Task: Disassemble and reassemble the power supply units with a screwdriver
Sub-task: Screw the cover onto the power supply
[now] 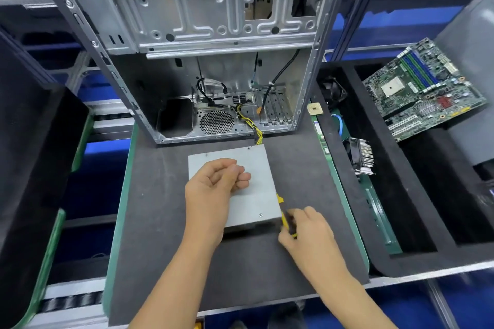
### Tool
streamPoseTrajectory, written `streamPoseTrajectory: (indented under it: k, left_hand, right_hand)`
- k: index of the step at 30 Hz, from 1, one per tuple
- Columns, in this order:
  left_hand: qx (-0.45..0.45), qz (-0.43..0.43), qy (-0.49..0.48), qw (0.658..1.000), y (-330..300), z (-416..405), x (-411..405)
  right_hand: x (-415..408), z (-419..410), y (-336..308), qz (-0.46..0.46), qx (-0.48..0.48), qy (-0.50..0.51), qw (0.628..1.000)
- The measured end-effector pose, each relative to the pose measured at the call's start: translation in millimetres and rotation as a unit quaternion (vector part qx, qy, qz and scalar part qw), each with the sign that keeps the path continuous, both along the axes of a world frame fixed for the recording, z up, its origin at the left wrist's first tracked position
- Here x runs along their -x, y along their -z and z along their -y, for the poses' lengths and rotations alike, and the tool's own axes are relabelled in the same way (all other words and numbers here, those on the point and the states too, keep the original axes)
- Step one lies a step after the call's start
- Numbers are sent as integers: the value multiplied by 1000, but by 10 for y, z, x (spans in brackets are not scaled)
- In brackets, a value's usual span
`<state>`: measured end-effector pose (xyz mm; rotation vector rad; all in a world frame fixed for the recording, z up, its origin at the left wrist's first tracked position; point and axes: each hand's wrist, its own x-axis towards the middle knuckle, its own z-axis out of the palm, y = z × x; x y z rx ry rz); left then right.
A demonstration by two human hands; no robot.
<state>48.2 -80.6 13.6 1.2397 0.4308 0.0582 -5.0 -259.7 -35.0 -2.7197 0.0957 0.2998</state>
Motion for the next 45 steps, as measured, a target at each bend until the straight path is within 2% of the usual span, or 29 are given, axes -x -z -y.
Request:
streamPoseTrajectory:
  k: [3,5,8,11,16,28,34,37,38,41,42,43,45]
  left_hand:
    - [38,-1,-2,999,-15,-52,-17]
    - [77,-2,-6,997,-33,-73,-42]
    - [114,-5,-12,993,-55,-68,-93]
    - [143,-9,4,990,-76,-35,-124]
    - [150,-11,57,987,-87,14,-101]
    - [151,-16,38,988,-17,-19,-79]
    - [112,-9,57,992,-10,-45,-89]
    - [98,-9,60,993,-15,-55,-96]
    - [97,-8,62,993,-25,-49,-101]
    - [91,-3,74,993,-80,-16,-125]
    - [87,0,73,994,-90,-20,-143]
    - [82,5,69,994,-101,-37,-163]
    - [69,15,63,996,-136,-92,-222]
  right_hand:
    - [-85,146,-45,59,-61,125,988]
    - [-155,310,-161,90,-167,217,957]
    - [-229,449,-382,134,-286,267,910]
    - [-277,422,-489,166,-292,231,913]
    - [-286,215,-567,154,-307,177,922]
    - [-294,154,-603,154,-291,151,932]
    - [-321,175,-630,172,-304,145,926]
    - [-393,152,-686,136,-441,191,866]
    - [-417,126,-700,117,-493,209,836]
    - [-523,49,-720,66,-651,248,715]
    - [-567,34,-730,50,-682,247,687]
    - [-614,19,-748,35,-697,245,673]
    - [-702,-9,-791,14,-703,239,670]
